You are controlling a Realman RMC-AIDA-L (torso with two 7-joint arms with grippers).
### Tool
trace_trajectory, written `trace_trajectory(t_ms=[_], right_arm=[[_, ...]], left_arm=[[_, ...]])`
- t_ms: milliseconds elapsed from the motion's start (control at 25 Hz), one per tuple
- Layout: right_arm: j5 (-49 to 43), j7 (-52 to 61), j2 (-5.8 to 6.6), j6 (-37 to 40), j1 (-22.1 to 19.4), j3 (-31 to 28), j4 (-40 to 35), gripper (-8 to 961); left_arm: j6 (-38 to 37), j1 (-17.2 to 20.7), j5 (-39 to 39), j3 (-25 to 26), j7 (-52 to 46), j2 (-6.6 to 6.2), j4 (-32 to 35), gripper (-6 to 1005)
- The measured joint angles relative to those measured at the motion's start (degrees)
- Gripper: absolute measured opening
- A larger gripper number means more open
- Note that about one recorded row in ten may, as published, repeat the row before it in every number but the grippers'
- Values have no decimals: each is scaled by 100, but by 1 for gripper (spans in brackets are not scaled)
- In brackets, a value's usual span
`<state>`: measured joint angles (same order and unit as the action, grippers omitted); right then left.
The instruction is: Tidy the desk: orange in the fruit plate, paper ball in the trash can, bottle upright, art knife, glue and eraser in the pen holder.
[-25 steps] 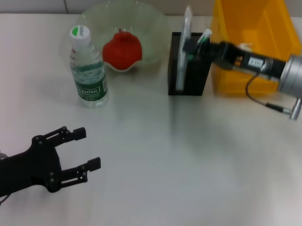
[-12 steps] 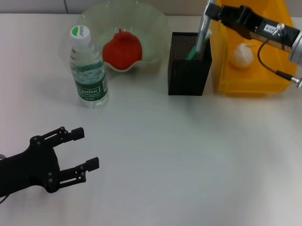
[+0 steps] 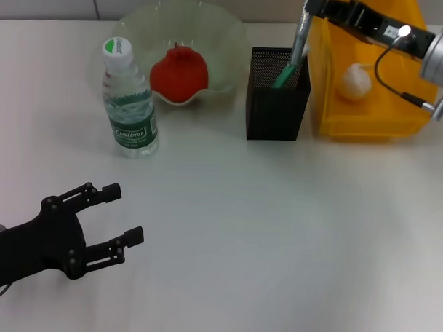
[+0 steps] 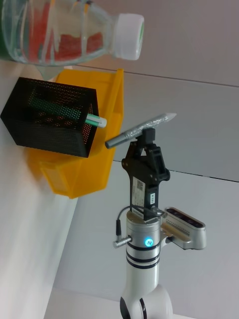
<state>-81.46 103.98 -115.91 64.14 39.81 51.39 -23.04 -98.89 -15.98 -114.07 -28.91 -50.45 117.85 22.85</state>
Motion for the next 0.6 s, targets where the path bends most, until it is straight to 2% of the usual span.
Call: trace_trajectory(t_ms=[160,200,240,400,600], right_arm=[[0,-1436,-217,-110,20,2,-45,118],[4,-2229,-302,-97,21,2,-45,118],[4,-2229,-302,-97,21,2,-45,118],[413,-3971,-354,75,11,64,227,118],[535,-4925,-357,203,-31,65,375,118]], left_arm=[[0,5,0,4,1,0,0,811],[0,6,0,8,0,0,0,811],[0,6,0,8,0,0,0,811],[-1,8,-1,8,-10,0,0,811],[-2,8,-1,8,-23,0,0,811]])
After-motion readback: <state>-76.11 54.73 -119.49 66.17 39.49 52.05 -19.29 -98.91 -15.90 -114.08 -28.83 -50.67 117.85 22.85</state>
